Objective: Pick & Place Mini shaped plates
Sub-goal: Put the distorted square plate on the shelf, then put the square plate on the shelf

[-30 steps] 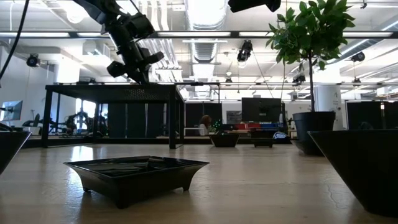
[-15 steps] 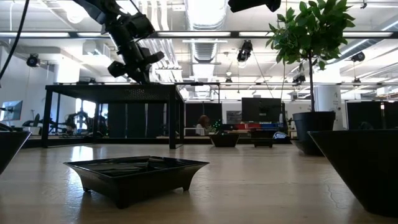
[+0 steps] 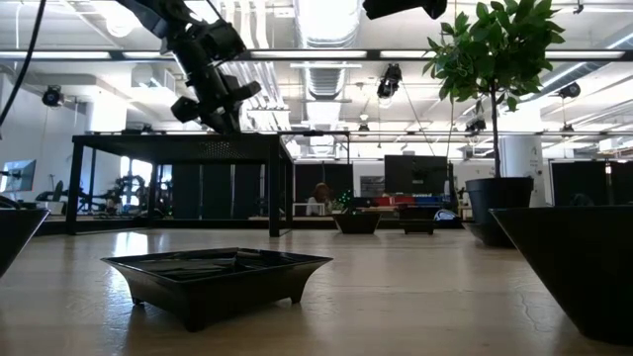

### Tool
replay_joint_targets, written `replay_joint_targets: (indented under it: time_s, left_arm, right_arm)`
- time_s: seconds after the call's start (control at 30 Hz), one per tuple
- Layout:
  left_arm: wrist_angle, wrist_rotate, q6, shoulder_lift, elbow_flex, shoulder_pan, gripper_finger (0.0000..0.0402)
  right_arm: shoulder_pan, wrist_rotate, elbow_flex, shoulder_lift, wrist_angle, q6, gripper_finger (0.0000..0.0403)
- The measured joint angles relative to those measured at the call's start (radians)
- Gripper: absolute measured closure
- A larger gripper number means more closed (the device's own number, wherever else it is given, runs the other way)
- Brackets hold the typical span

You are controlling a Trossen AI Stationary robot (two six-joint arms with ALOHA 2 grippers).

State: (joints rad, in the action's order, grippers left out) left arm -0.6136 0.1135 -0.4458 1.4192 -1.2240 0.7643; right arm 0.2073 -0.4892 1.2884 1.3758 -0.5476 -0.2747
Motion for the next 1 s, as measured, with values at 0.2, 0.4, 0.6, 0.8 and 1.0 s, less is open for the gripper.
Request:
replay_joint_targets:
  time_s: [0.2, 0.4, 0.6, 0.8, 1.0]
  left_arm:
    - [0.0, 0.0, 0.026, -0.005, 0.0, 0.001, 0.034]
    - [-0.004, 0.0, 0.028, -0.019, -0.005, 0.002, 0.034]
    - [0.0, 0.0, 0.088, -0.046, -0.015, 0.002, 0.034]
    - [0.0, 0.0, 0.142, -0.095, -0.016, 0.002, 0.034]
    - [-0.024, -0.013, 0.267, -0.177, -0.016, -0.002, 0.034]
  right_arm:
    - [0.0, 0.0, 0.0, 0.0, -0.001, -0.005, 0.0326]
    - [0.0, 0.0, 0.0, 0.0, -0.001, -0.005, 0.0322]
    - [-0.001, 0.0, 0.0, 0.0, -0.002, -0.001, 0.032]
    - [-0.001, 0.0, 0.0, 0.0, -0.003, -0.001, 0.0329]
    - [-0.001, 0.0, 0.0, 0.0, -0.002, 0.013, 0.0332]
